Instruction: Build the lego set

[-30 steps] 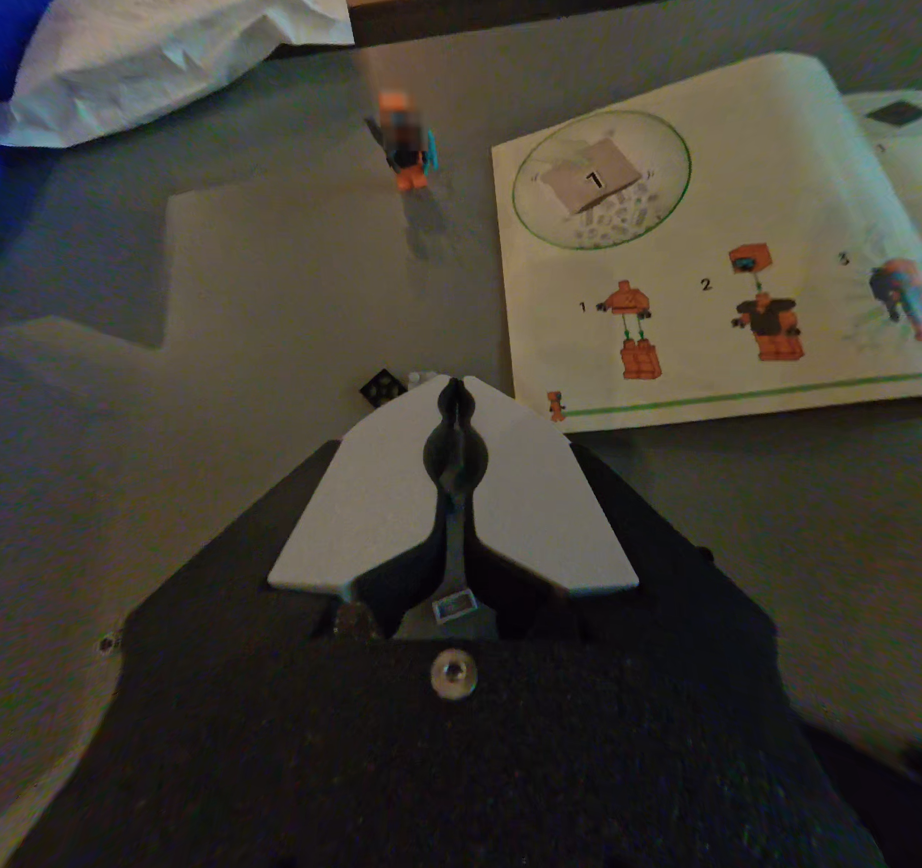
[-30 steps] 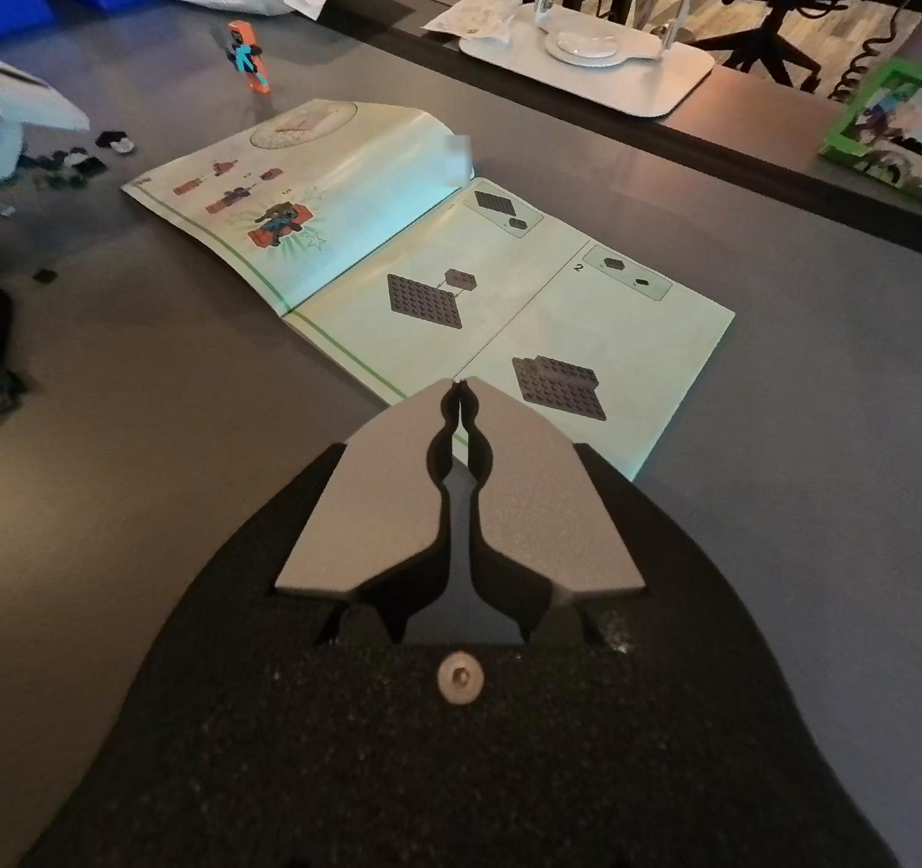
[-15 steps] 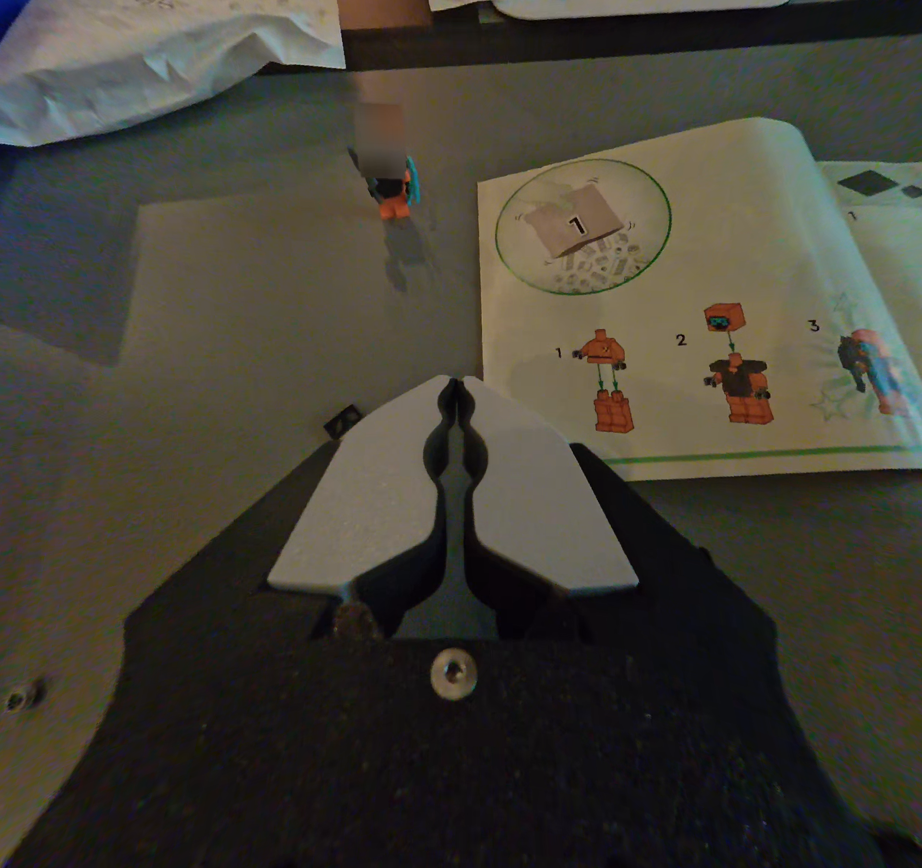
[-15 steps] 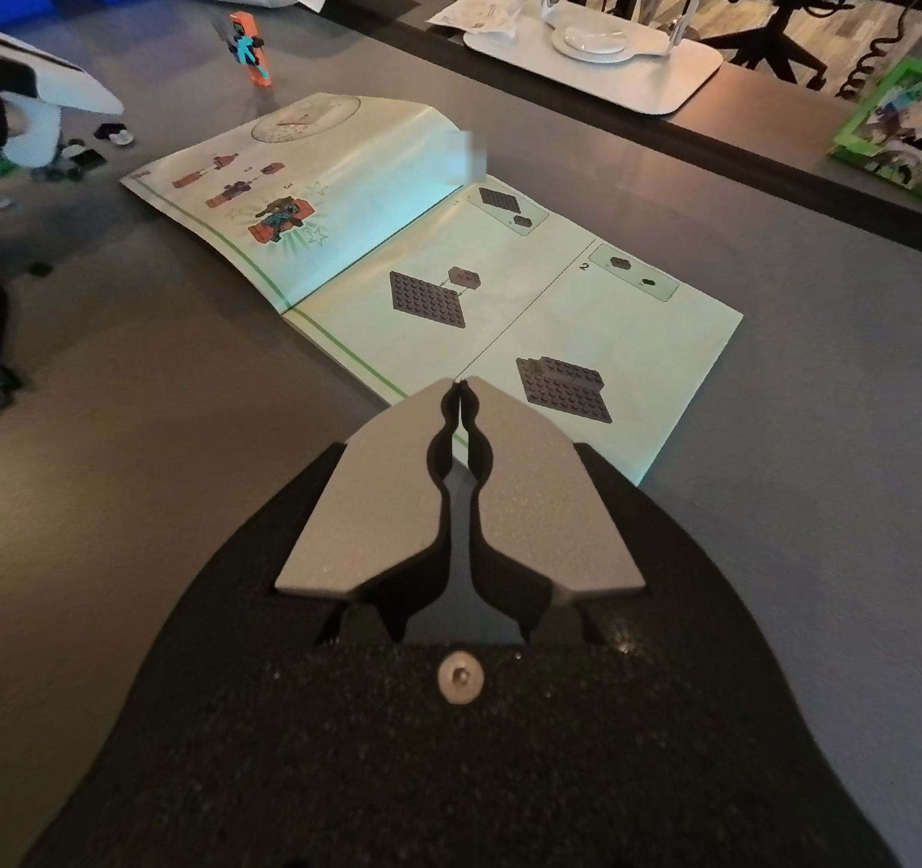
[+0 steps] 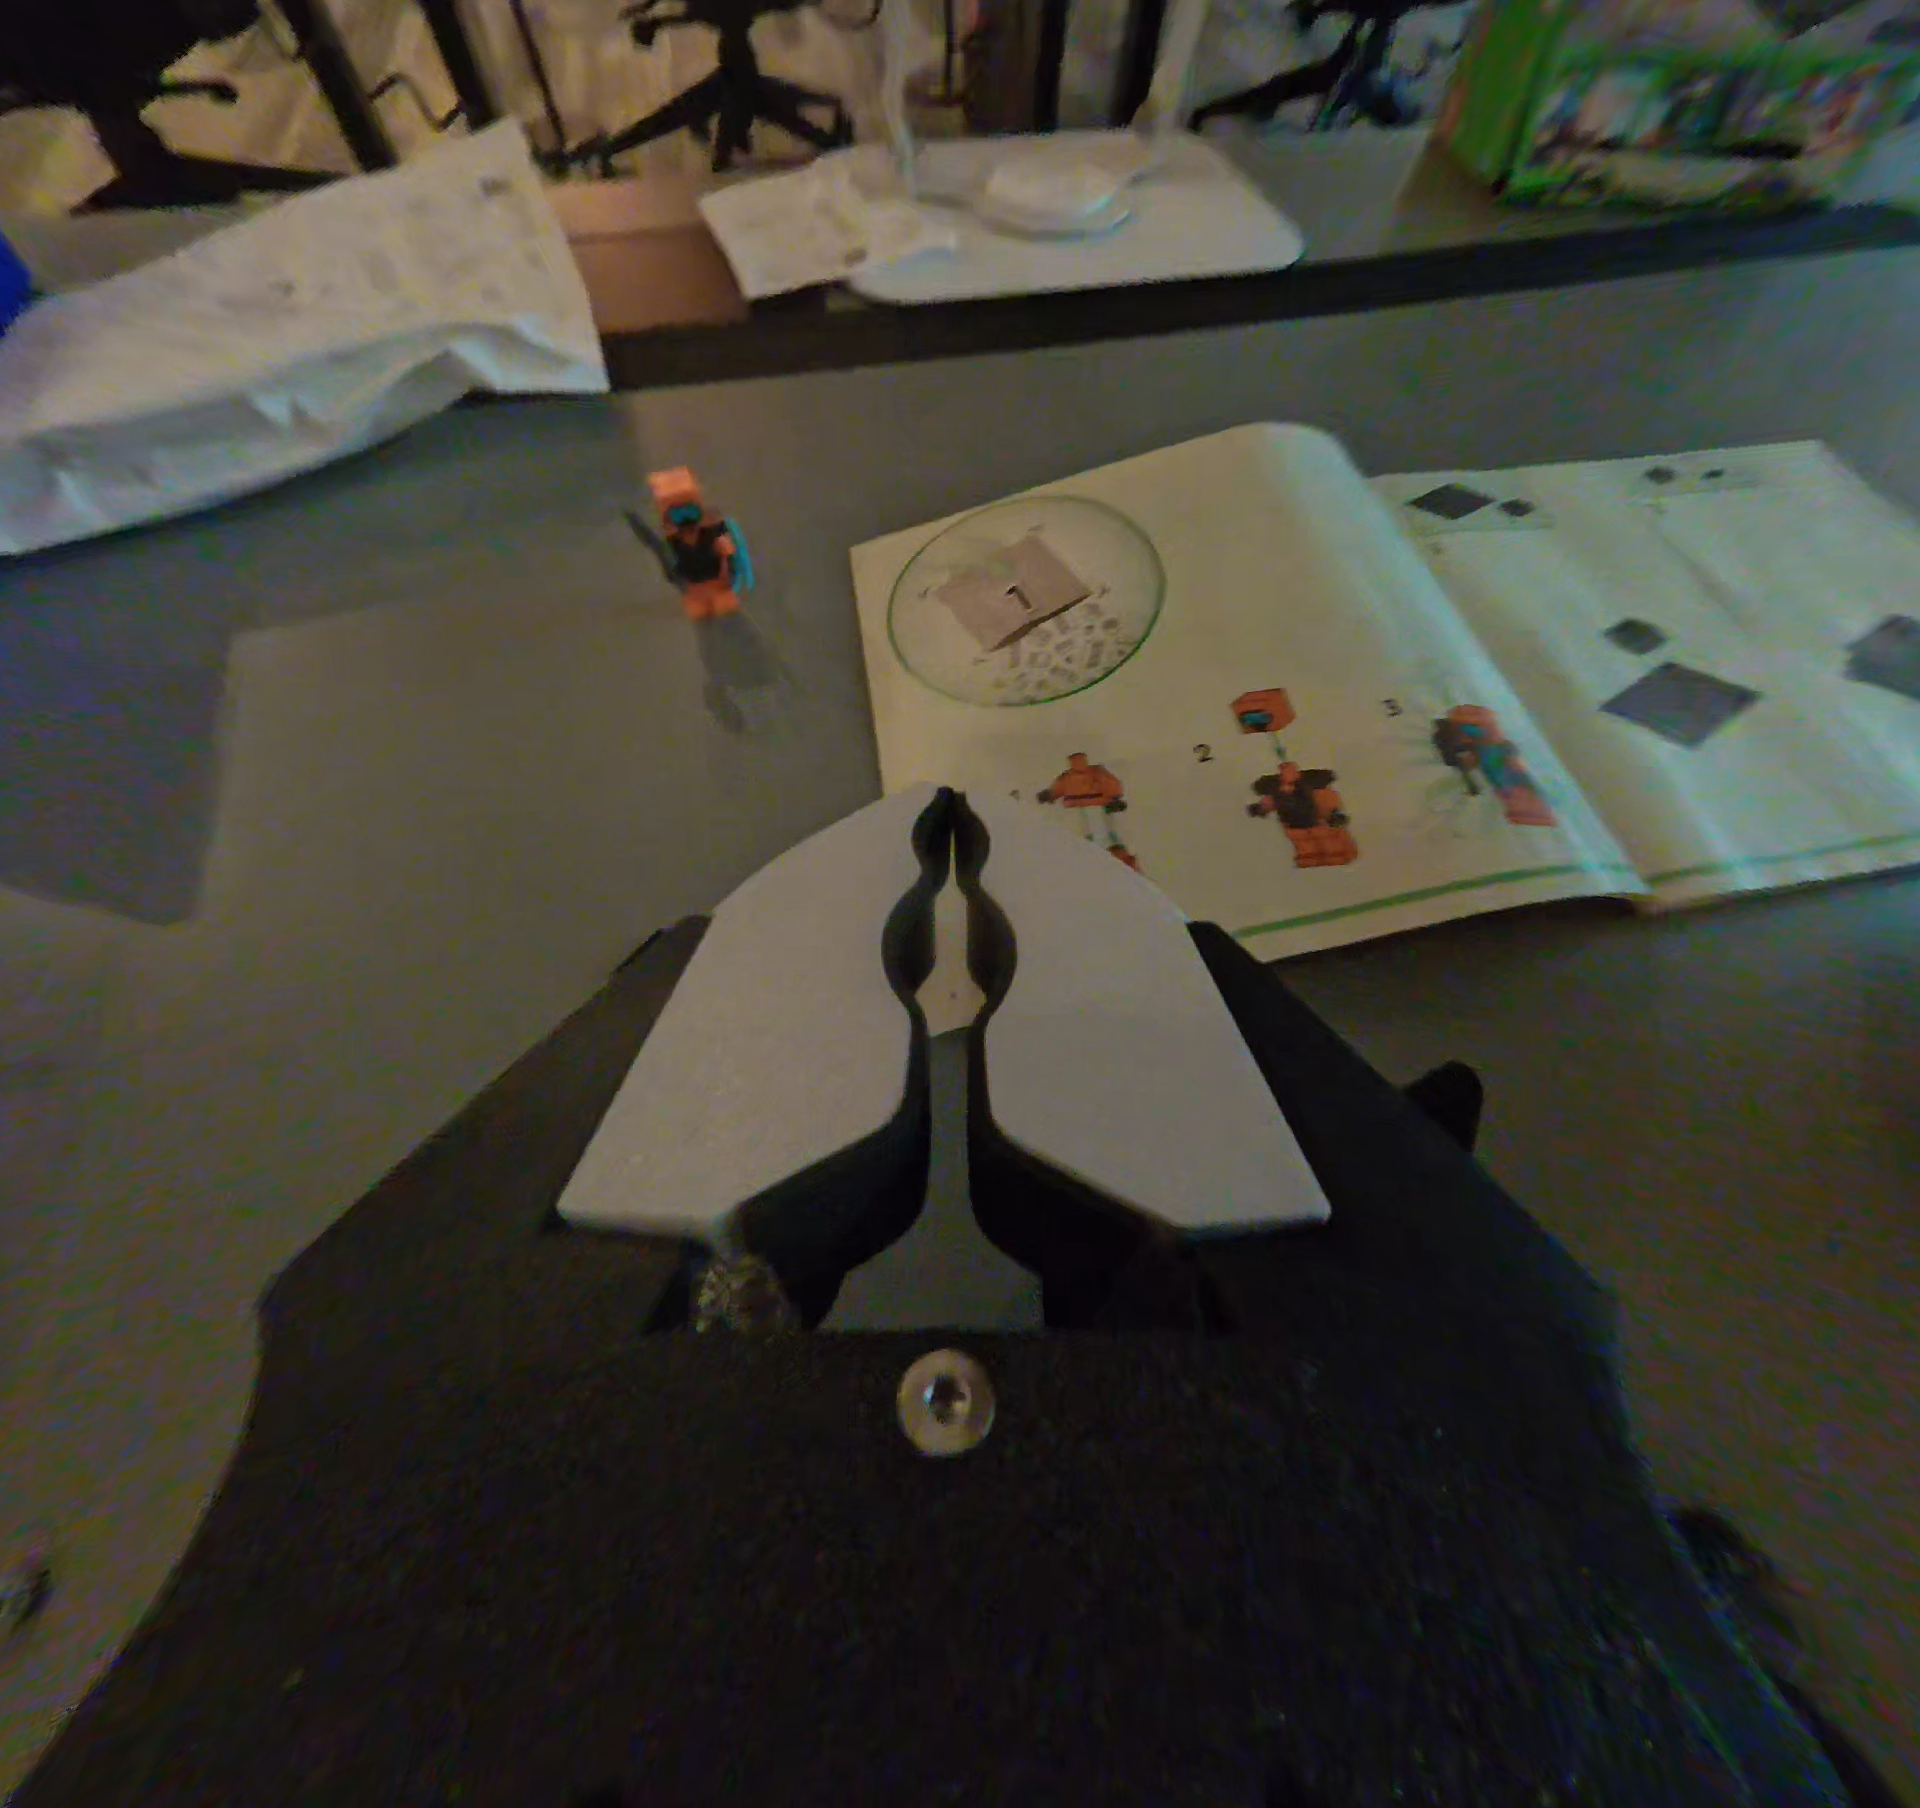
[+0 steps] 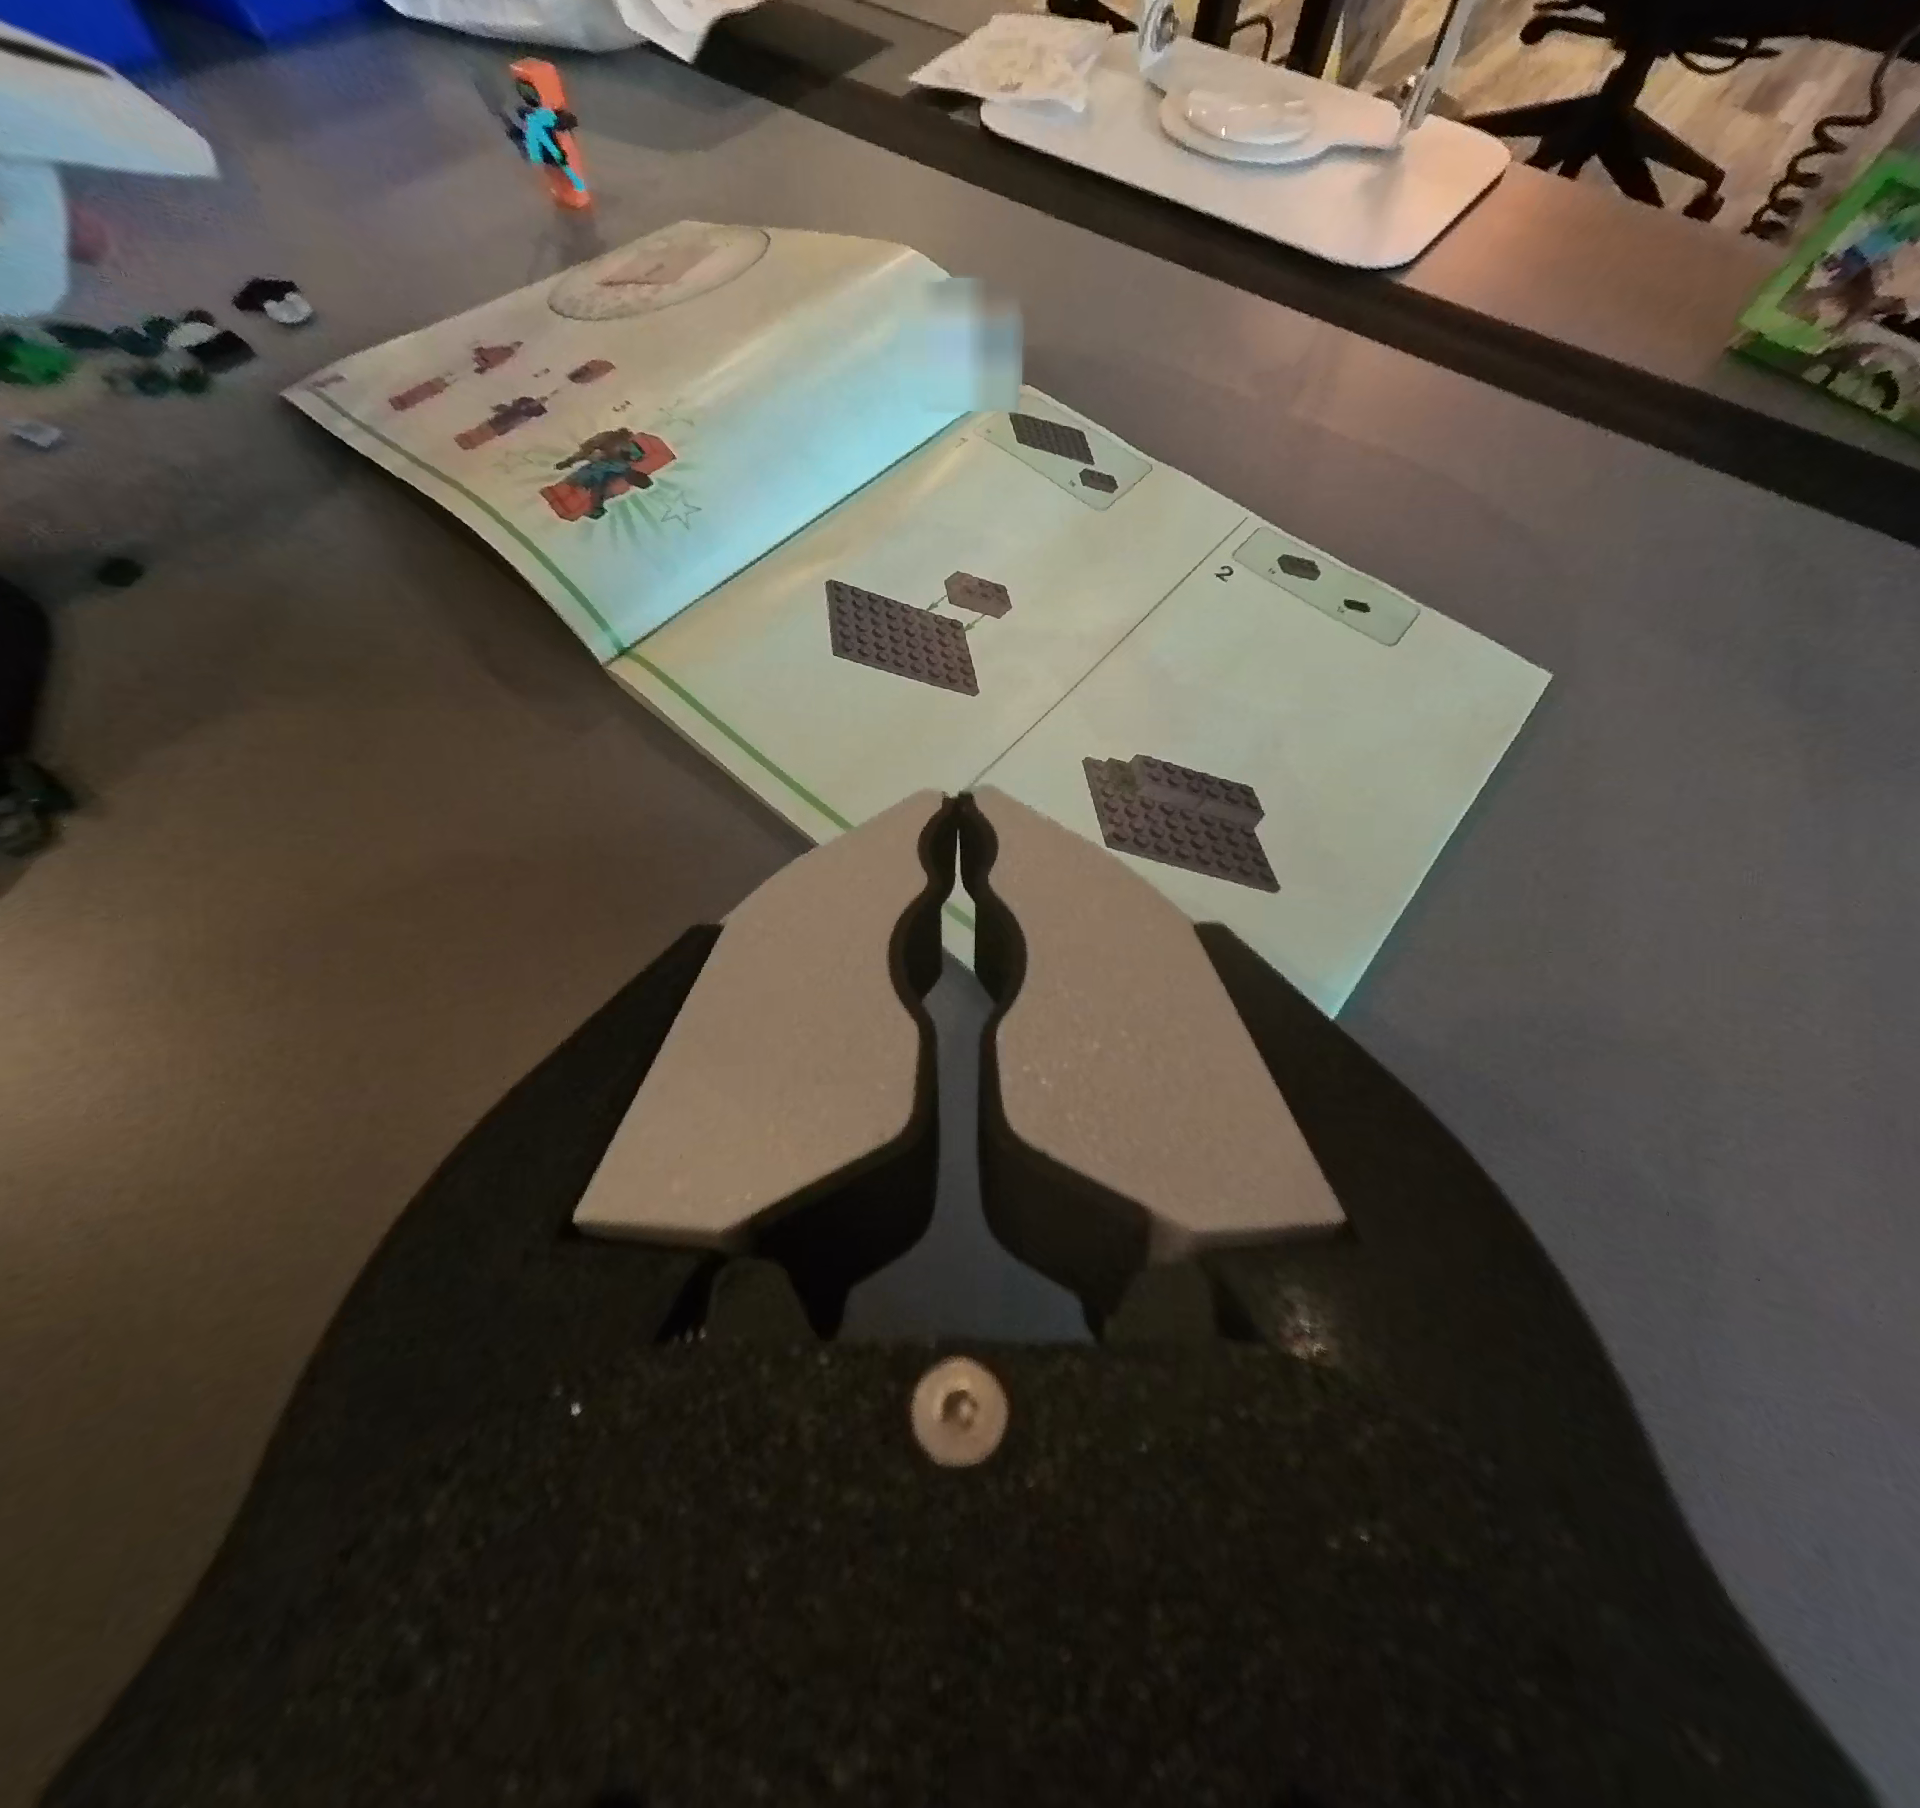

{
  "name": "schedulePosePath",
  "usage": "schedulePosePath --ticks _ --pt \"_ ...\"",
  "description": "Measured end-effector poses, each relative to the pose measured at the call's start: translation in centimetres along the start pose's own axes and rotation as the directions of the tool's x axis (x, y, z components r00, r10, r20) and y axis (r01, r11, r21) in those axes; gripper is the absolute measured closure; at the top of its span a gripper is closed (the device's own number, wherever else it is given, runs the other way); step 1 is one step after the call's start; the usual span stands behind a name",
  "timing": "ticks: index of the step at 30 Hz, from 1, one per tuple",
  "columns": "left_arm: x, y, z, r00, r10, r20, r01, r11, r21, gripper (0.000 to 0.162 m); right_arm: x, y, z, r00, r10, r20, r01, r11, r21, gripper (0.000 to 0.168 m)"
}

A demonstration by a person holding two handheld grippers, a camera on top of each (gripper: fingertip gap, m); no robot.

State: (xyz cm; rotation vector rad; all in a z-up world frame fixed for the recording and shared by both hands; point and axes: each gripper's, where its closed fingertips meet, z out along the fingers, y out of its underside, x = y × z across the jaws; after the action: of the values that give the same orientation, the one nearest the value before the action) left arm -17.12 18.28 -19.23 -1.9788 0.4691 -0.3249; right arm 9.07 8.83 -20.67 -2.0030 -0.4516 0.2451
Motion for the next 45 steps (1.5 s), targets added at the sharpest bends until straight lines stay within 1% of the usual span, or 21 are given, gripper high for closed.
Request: schedulePosePath --ticks 6,9,13,14,16,18,22,26,30,32,37,45 --pt "2.7 -1.6 -2.6 0.987 0.051 -0.151 -0.029 0.99 0.141 0.162 -0.5 -0.6 -0.4 0.999 -0.003 0.053 0.001 0.999 0.04 0.168" --pt "4.8 -1.0 -3.2 0.967 0.117 -0.226 -0.082 0.984 0.157 0.162 -0.7 -0.6 -0.6 0.996 -0.04 0.085 0.036 0.998 0.045 0.168" --pt "7.6 0.5 -3.3 0.925 0.22 -0.31 -0.184 0.973 0.14 0.161 -0.4 0.7 -0.7 0.976 -0.179 0.125 0.181 0.983 -0.008 0.165" --pt "8.1 0.9 -3.2 0.915 0.246 -0.32 -0.214 0.968 0.132 0.156 -0.1 0.9 -0.8 0.965 -0.231 0.126 0.235 0.972 -0.017 0.162" --pt "8.9 1.4 -3.1 0.891 0.303 -0.339 -0.277 0.953 0.123 0.154 0.6 1.4 -1.2 0.93 -0.339 0.143 0.346 0.938 -0.024 0.161" --pt "9.5 1.6 -2.9 0.873 0.348 -0.342 -0.323 0.938 0.128 0.154 1.5 2.9 -1.3 0.899 -0.387 0.208 0.41 0.908 -0.085 0.16" --pt "10.1 1.8 -2.5 0.853 0.369 -0.369 -0.348 0.929 0.123 0.152 3.2 4.8 -1.4 0.866 -0.389 0.316 0.453 0.877 -0.163 0.148" --pt "10.1 2.1 -1.9 0.844 0.384 -0.375 -0.374 0.922 0.1 0.151 4.1 5.8 -1.1 0.822 -0.392 0.413 0.504 0.838 -0.208 0.135" --pt "10.0 2.1 -1.6 0.84 0.394 -0.374 -0.389 0.917 0.092 0.15 4.4 5.6 -0.2 0.779 -0.389 0.492 0.538 0.817 -0.206 0.137" --pt "9.7 2.2 -1.4 0.84 0.396 -0.37 -0.394 0.915 0.083 0.15 4.6 5.3 0.4 0.766 -0.394 0.507 0.551 0.809 -0.205 0.146" --pt "9.0 2.3 -1.1 0.85 0.382 -0.362 -0.385 0.92 0.066 0.151 4.8 4.6 2.0 0.773 -0.383 0.505 0.545 0.808 -0.222 0.151" --pt "8.1 1.8 0.1 0.856 0.369 -0.363 -0.381 0.924 0.041 0.151 5.8 3.9 3.5 0.865 -0.318 0.388 0.44 0.853 -0.282 0.156"
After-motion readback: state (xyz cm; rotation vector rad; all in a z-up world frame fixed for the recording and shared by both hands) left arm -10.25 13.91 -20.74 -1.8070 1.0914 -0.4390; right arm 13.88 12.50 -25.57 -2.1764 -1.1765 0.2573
